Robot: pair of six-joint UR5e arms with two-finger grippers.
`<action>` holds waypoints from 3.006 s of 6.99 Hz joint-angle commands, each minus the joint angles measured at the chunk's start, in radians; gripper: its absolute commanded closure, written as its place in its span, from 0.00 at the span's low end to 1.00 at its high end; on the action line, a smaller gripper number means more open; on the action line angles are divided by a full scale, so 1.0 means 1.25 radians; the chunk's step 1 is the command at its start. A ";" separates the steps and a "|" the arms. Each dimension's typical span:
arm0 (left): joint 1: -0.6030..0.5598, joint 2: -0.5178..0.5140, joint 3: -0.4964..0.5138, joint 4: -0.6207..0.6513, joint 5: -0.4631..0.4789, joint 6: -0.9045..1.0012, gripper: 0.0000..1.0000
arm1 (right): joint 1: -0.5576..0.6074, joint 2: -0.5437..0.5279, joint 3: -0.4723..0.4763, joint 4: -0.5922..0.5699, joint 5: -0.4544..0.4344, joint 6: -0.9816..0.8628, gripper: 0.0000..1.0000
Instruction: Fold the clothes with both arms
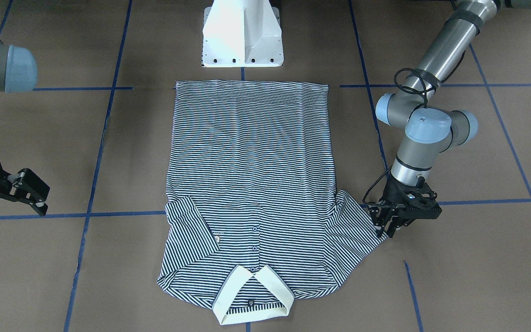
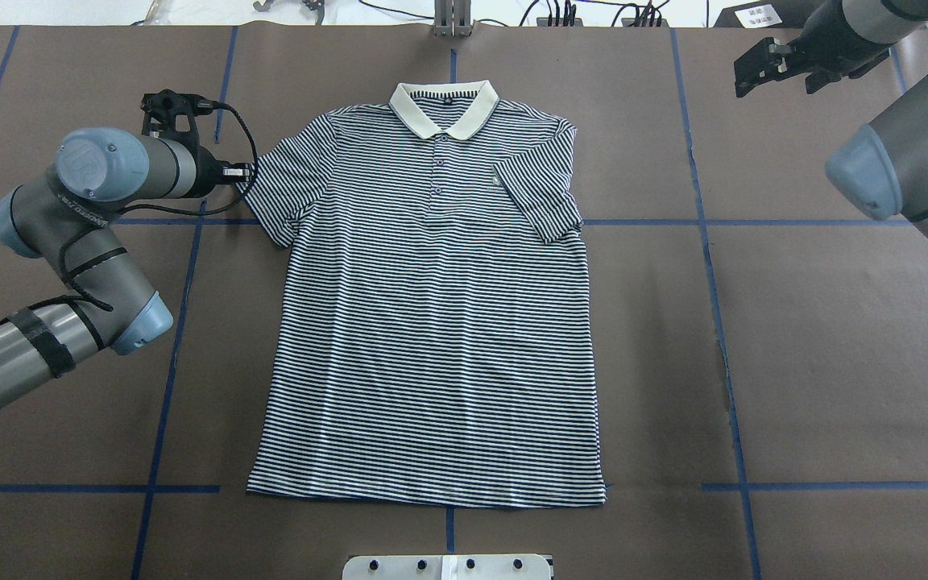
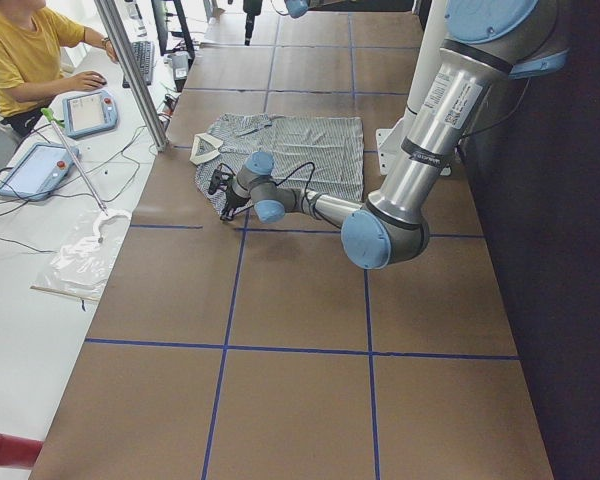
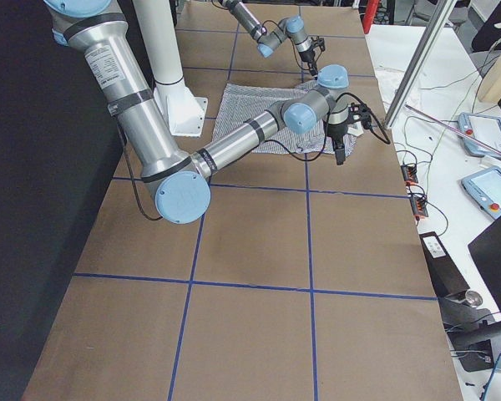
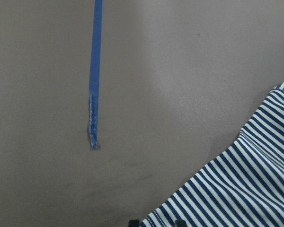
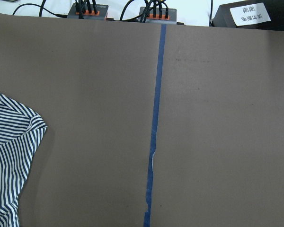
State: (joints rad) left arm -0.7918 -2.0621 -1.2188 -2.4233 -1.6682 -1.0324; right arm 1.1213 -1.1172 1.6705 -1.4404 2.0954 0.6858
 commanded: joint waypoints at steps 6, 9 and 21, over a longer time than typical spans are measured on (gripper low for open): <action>0.012 0.000 0.001 0.000 0.003 0.000 1.00 | 0.000 -0.002 0.000 0.000 0.000 0.000 0.00; 0.015 0.000 -0.040 0.012 0.003 0.000 1.00 | 0.000 -0.002 0.000 0.000 0.000 0.000 0.00; 0.112 -0.236 -0.128 0.440 0.037 0.009 0.00 | -0.019 -0.008 0.033 0.000 -0.004 0.012 0.00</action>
State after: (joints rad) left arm -0.6479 -2.3978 -1.2837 -1.8789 -1.6164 -1.1079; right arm 1.1127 -1.1252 1.6901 -1.4404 2.0920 0.6958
